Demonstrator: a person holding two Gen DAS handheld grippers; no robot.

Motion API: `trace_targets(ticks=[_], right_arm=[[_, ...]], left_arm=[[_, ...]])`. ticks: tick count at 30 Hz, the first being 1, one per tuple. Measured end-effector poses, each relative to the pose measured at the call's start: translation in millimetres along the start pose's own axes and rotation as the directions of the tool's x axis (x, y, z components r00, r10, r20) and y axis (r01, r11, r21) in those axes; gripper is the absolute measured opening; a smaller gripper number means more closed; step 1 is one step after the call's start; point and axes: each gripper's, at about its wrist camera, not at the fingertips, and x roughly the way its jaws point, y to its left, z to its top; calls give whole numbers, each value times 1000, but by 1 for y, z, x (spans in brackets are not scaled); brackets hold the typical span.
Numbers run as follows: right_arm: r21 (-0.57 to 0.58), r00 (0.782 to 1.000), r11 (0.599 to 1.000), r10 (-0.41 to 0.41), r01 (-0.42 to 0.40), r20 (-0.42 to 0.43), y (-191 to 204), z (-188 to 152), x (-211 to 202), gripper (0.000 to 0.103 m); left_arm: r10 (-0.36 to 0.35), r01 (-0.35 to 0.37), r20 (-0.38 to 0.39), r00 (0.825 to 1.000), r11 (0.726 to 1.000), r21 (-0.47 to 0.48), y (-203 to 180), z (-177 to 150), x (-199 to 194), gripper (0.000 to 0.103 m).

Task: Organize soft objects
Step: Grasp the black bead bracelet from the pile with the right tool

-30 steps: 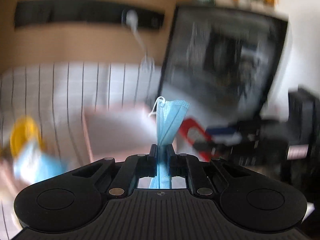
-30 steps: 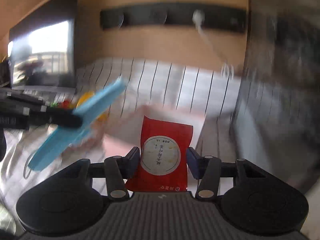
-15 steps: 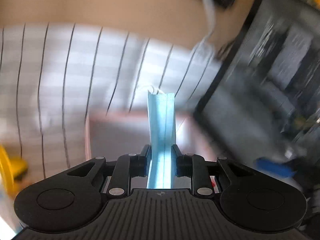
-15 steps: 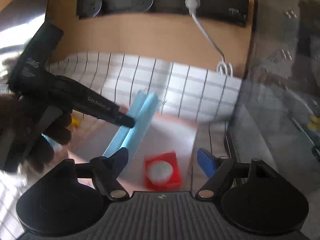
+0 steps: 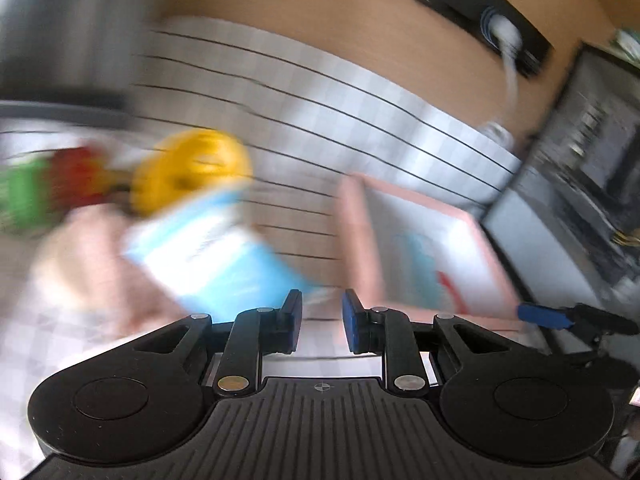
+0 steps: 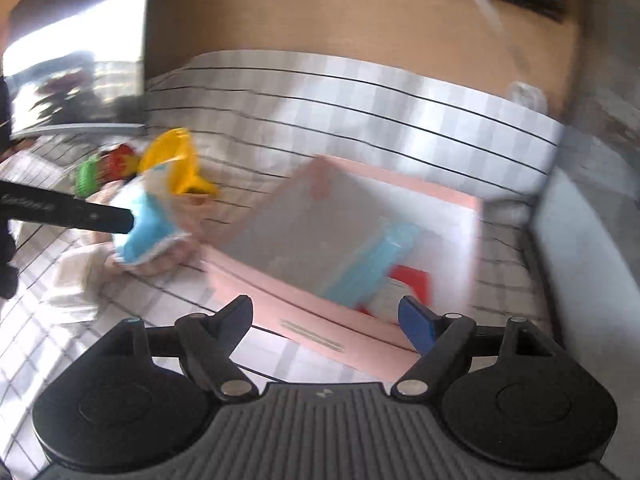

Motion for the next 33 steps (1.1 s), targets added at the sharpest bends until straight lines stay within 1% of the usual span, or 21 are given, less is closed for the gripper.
trace_targets(ticks=[2, 4, 5, 6, 8, 10, 12, 14, 15, 16, 17, 18, 19, 21, 23, 24, 26, 27, 30, 33], right_arm=[[-58, 999, 998, 38, -38, 8, 22, 9, 5, 81], [-119, 996, 989, 87, -83, 28, 46, 20, 11, 81], [-144, 993, 984, 114, -108, 34, 57, 25, 15, 81], [-174, 988, 975, 148, -139, 36, 71, 31, 19, 81], [-232, 981, 957, 190, -176, 37, 96, 42, 30, 80], [-290, 979, 941, 197, -174, 49, 120, 55, 42, 80], [-329, 972, 923, 230, -199, 57, 143, 75, 55, 80], [-324, 959, 914, 277, -245, 56, 164, 103, 72, 75], [-314, 955, 912, 293, -264, 49, 173, 115, 83, 62], [-314, 952, 906, 304, -283, 21, 184, 126, 96, 52], [-320, 950, 899, 310, -299, -17, 194, 133, 108, 36], [-322, 950, 896, 307, -307, -52, 204, 139, 122, 28], [-320, 953, 898, 293, -301, -75, 213, 142, 135, 28], [-335, 965, 906, 239, -261, -106, 227, 144, 159, 28], [-346, 964, 904, 205, -253, -169, 233, 142, 180, 27], [-341, 967, 908, 202, -244, -153, 230, 142, 181, 26], [-307, 956, 911, 224, -275, -191, 224, 144, 177, 10], [-284, 949, 913, 239, -292, -208, 219, 143, 170, 8], [-274, 936, 902, 281, -333, -212, 200, 126, 136, 4], [-262, 910, 881, 335, -395, -243, 181, 95, 93, 4]], left_arm=[[84, -82, 57, 995, 996, -40, 17, -12, -24, 24], [180, -170, 100, 979, 981, -97, 36, -24, -47, 24], [223, -209, 108, 969, 969, -129, 45, -30, -58, 24], [250, -232, 107, 962, 960, -156, 53, -34, -66, 24], [285, -262, 89, 954, 941, -214, 72, -45, -81, 24], [307, -279, 71, 949, 923, -265, 87, -58, -95, 24], [315, -285, 55, 947, 910, -302, 99, -71, -107, 24], [316, -284, 46, 948, 899, -333, 108, -85, -119, 24], [316, -283, 43, 948, 894, -348, 112, -91, -126, 24], [316, -281, 41, 948, 890, -360, 115, -96, -132, 24], [316, -279, 41, 948, 885, -374, 118, -103, -138, 24], [315, -276, 42, 948, 882, -382, 119, -110, -144, 24], [310, -270, 42, 950, 881, -389, 120, -114, -148, 24], [297, -258, 41, 954, 883, -392, 121, -120, -154, 24], [291, -252, 44, 956, 885, -392, 123, -126, -161, 24], [291, -251, 45, 956, 885, -393, 125, -128, -165, 24], [294, -252, 47, 954, 881, -400, 129, -132, -171, 24], [299, -255, 48, 953, 877, -407, 131, -134, -173, 24], [307, -257, 49, 951, 866, -430, 135, -137, -174, 24], [299, -249, 44, 953, 861, -444, 134, -135, -168, 24]])
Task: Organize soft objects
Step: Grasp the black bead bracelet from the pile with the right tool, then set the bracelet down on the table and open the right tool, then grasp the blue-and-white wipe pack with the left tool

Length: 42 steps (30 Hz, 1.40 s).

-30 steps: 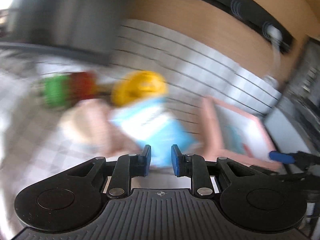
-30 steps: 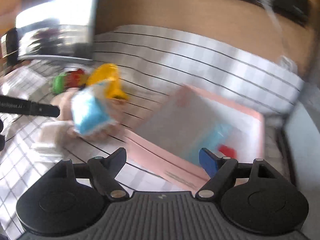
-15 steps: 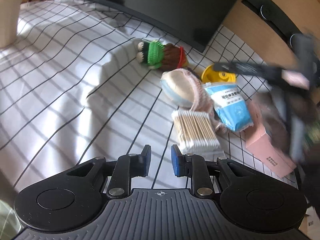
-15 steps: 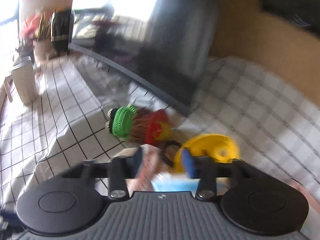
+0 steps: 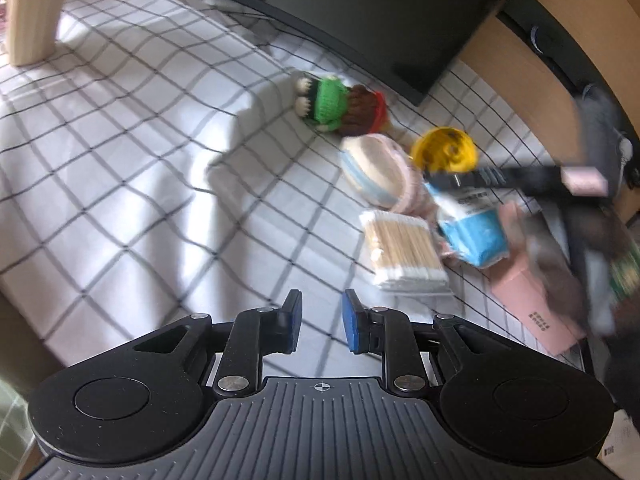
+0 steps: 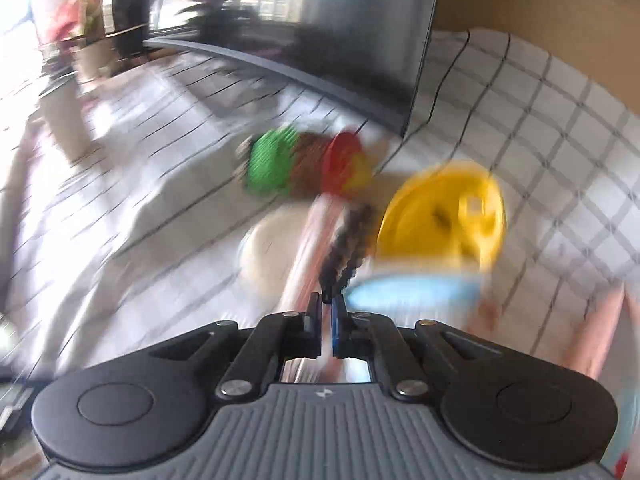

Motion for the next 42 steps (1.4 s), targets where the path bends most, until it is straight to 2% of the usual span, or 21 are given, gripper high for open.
trace_targets(ticks=[3, 6, 9, 12, 14, 15, 16, 17, 18, 19, 21, 23, 25, 28, 31, 33, 35, 37, 39, 40, 42], right_arm=[[2, 999, 1000, 26, -26, -22, 5, -46, -32, 4], [46, 999, 999, 21, -20, -36, 3, -87, -58, 4], [71, 998, 996, -56, 58, -41, -2, -121, -74, 4], [79, 986, 983, -163, 165, -35, -6, -148, -84, 5], [96, 979, 975, -201, 202, -27, -10, -161, -93, 13], [106, 978, 972, -207, 209, -24, -11, -167, -96, 30], [123, 976, 968, -219, 219, -13, -11, -173, -100, 40], [136, 973, 964, -231, 229, 2, -10, -177, -103, 54], [148, 970, 960, -244, 239, 19, -9, -183, -108, 59], [153, 967, 957, -252, 245, 28, -8, -186, -110, 59], [156, 961, 952, -274, 265, 42, -6, -195, -114, 59], [167, 953, 943, -299, 288, 43, -10, -202, -116, 59], [193, 952, 936, -304, 293, 31, -21, -206, -114, 59], [246, 950, 922, -312, 300, 12, -36, -215, -113, 59], [279, 950, 912, -313, 300, 2, -43, -220, -111, 59], [286, 952, 912, -307, 293, 6, -43, -221, -110, 59], [274, 955, 920, -297, 281, 17, -41, -220, -109, 59], [257, 956, 926, -291, 276, 24, -38, -218, -107, 59], [239, 958, 933, -284, 269, 30, -34, -215, -106, 59], [226, 959, 937, -281, 266, 35, -31, -214, -105, 59], [214, 960, 941, -277, 263, 38, -28, -215, -107, 60]], left_arm=[[-25, 25, -12, 1000, 999, 26, -15, 1, 9, 24], [-50, 52, -27, 998, 996, 67, -35, 3, 19, 24], [-86, 91, -48, 995, 989, 118, -60, 4, 33, 24], [-106, 115, -63, 992, 980, 159, -83, 9, 46, 24], [-122, 132, -75, 990, 979, 154, -96, 17, 56, 24], [-132, 142, -81, 988, 979, 143, -103, 23, 62, 24], [-139, 149, -83, 987, 980, 129, -108, 29, 68, 24], [-149, 158, -86, 985, 981, 109, -114, 37, 75, 24], [-157, 165, -91, 983, 983, 85, -119, 44, 82, 24], [-158, 164, -90, 983, 985, 57, -125, 51, 90, 24], [-120, 121, -51, 991, 992, 21, -135, 60, 102, 24], [-70, 69, 25, 997, 997, 18, -149, 63, 110, 24], [-6, 2, 87, 996, 999, 47, -164, 59, 117, 24], [72, -85, 117, 990, 990, 109, -185, 50, 134, 28], [129, -168, 177, 976, 960, 224, -201, 38, 149, 36], [144, -213, 225, 964, 922, 322, -206, 31, 152, 40], [139, -218, 233, 963, 908, 358, -202, 29, 149, 40], [122, -181, 200, 972, 933, 311, -191, 31, 143, 40], [86, -106, 133, 987, 982, 153, -173, 38, 140, 42], [72, -80, 105, 992, 994, 74, -166, 41, 140, 42], [52, -50, 76, 996, 998, -30, -159, 46, 143, 44]])
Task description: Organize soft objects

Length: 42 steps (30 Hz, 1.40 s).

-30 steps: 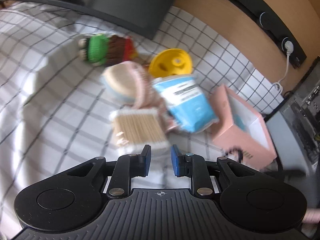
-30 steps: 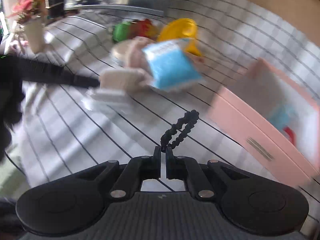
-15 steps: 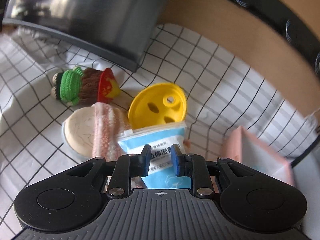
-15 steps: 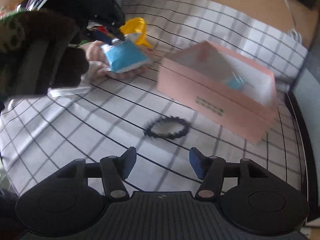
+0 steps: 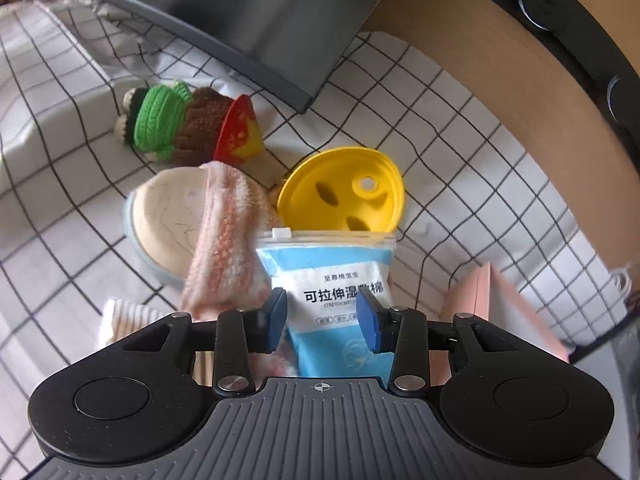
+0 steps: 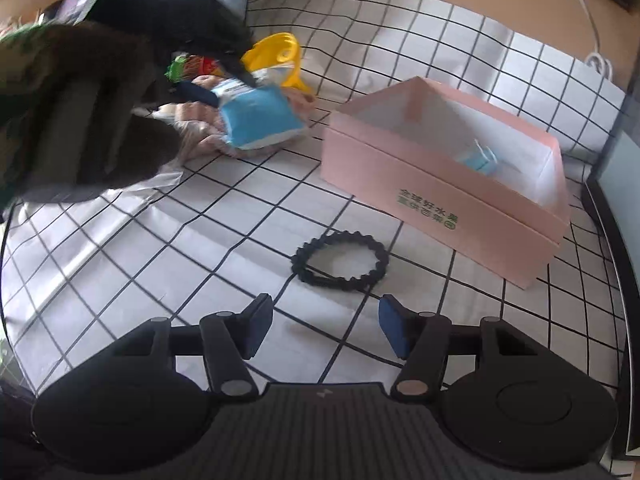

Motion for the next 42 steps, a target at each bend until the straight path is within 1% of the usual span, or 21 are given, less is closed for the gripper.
trace_targets(ticks=[2, 4, 6, 9, 12, 13, 15, 16, 17, 18, 20, 22, 23, 27, 31, 35, 38, 39, 40, 41, 42], right_arm=[[7, 1000, 1000, 1, -1, -3, -1, -1, 0, 60], [23, 1000, 1000, 0, 0, -11, -5, -2, 1, 61], [38, 1000, 999, -2, 3, -19, -8, -3, 1, 61], [53, 1000, 999, -5, 7, -27, -11, -6, 2, 61], [64, 1000, 998, -10, 12, -29, -14, -8, 2, 65], [68, 999, 998, -13, 15, -29, -16, -8, 2, 65], [72, 999, 997, -27, 29, -29, -18, -9, 1, 65], [78, 999, 996, -37, 39, -28, -19, -9, 0, 65], [83, 999, 996, -42, 45, -29, -21, -10, 0, 65], [90, 998, 995, -46, 48, -32, -22, -10, 0, 66], [107, 998, 993, -48, 51, -35, -25, -10, 0, 68], [108, 998, 993, -52, 55, -35, -24, -10, 0, 69], [106, 998, 993, -50, 53, -33, -23, -10, 0, 69], [86, 1000, 996, -17, 17, -6, -18, -5, -1, 76], [103, 999, 994, 32, -33, 10, -16, 7, 11, 76], [132, 999, 990, 47, -47, 5, -19, 19, 32, 78], [103, 1000, 995, 16, -18, 18, -16, 26, 42, 78], [93, 1000, 996, 8, -10, 19, -15, 27, 43, 70], [85, 1000, 996, 14, -16, 24, -14, 27, 42, 59], [68, 999, 997, 26, -27, 23, -12, 27, 41, 53], [55, 999, 998, 35, -36, 20, -11, 27, 39, 41]], left_arm=[[-4, 4, -4, 1000, 1000, -29, -2, 3, 5, 47], [5, -5, 4, 1000, 1000, 11, -11, 4, 10, 49], [3, -3, 1, 1000, 999, 54, -21, 5, 13, 58], [-32, 35, -24, 999, 987, 159, -39, 2, 22, 62], [-52, 69, -59, 997, 942, 328, -57, -8, 29, 65], [-71, 103, -98, 993, 921, 377, -61, -13, 32, 66], [-92, 171, -194, 977, 879, 445, -67, -25, 43, 74], [-82, 164, -190, 978, 867, 470, -67, -30, 45, 76], [-83, 156, -171, 982, 866, 474, -66, -31, 45, 77], [-80, 152, -171, 982, 875, 460, -65, -30, 47, 79], [-92, 168, -199, 976, 895, 413, -59, -27, 54, 78], [-111, 197, -234, 966, 902, 384, -53, -23, 59, 73], [-125, 214, -249, 960, 903, 373, -50, -21, 60, 65], [-180, 283, -288, 941, 883, 374, -33, -16, 48, 61], [-180, 297, -290, 940, 851, 433, -12, -24, 17, 60], [-211, 344, -341, 916, 850, 398, 18, -37, -18, 59], [-222, 358, -359, 907, 856, 374, 35, -45, -42, 59], [-226, 362, -363, 904, 857, 368, 39, -47, -49, 59], [-228, 364, -365, 903, 858, 363, 44, -49, -57, 59], [-230, 366, -368, 901, 859, 359, 48, -51, -63, 59], [-234, 369, -369, 899, 860, 353, 51, -52, -70, 59]])
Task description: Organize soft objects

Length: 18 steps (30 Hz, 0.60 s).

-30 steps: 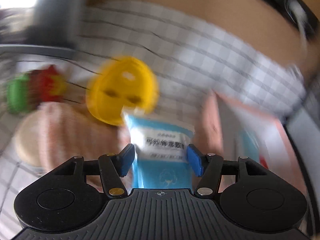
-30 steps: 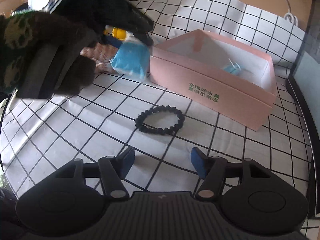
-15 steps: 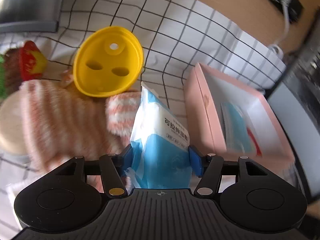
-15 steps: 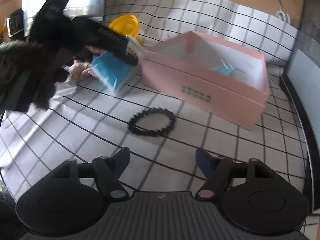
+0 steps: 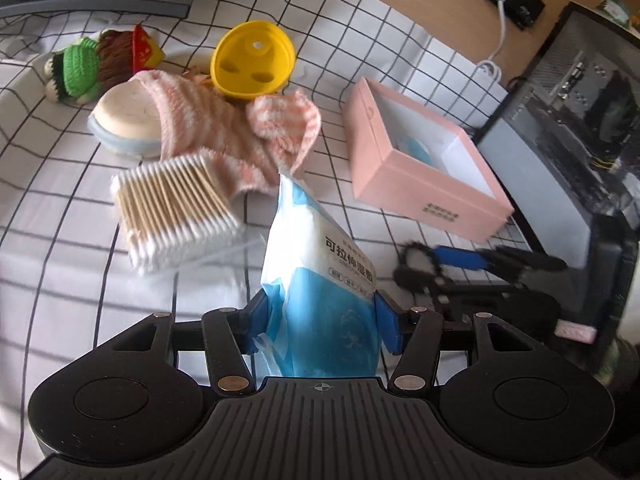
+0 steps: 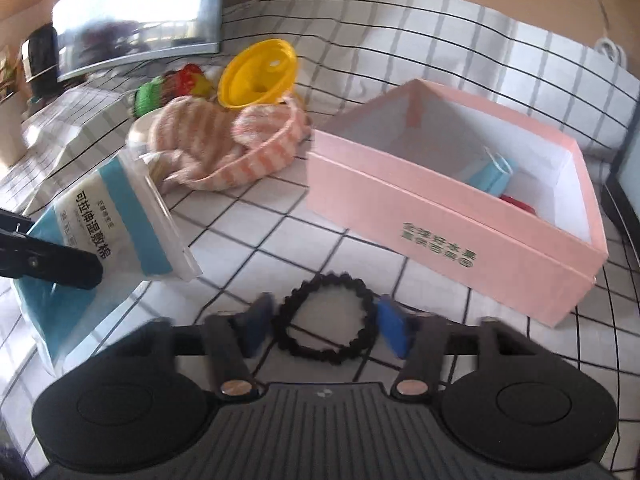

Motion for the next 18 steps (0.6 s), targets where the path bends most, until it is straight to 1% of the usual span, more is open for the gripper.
trace_targets(ticks=[1, 2, 3, 7, 9, 12, 15, 17, 18], right_arm=[[-11, 1000, 1000, 11, -11, -6, 1, 0, -2, 24], [-21, 1000, 1000, 17, -17, -15, 2, -1, -6, 16], [-26, 1000, 999, 19, -20, -22, 2, -2, -9, 13], [-13, 1000, 1000, 13, -12, 19, -1, -5, -35, 13], [2, 999, 1000, 10, -10, 49, -5, -6, -55, 13], [23, 996, 1000, -17, 15, 90, -13, -10, -82, 13], [54, 990, 997, -67, 61, 122, -21, -17, -103, 13], [77, 984, 992, -106, 96, 142, -26, -24, -114, 13], [86, 982, 991, -118, 106, 148, -28, -26, -116, 13]], left_arm=[[-5, 5, 0, 1000, 1000, 0, -1, -3, -5, 59], [-9, 9, 0, 1000, 1000, 1, -2, -5, -9, 59], [-15, 15, -2, 1000, 1000, 5, -4, -7, -12, 59], [-55, 56, -24, 998, 998, 29, -13, -13, -15, 59], [-71, 73, -40, 997, 996, 42, -18, -14, -13, 59], [-121, 125, -59, 991, 990, 64, -30, -9, -11, 59], [-209, 214, -59, 976, 972, 94, -47, 10, -16, 59], [-252, 254, -35, 967, 958, 133, -62, 31, -20, 59], [-272, 270, -13, 962, 949, 162, -71, 46, -21, 60]])
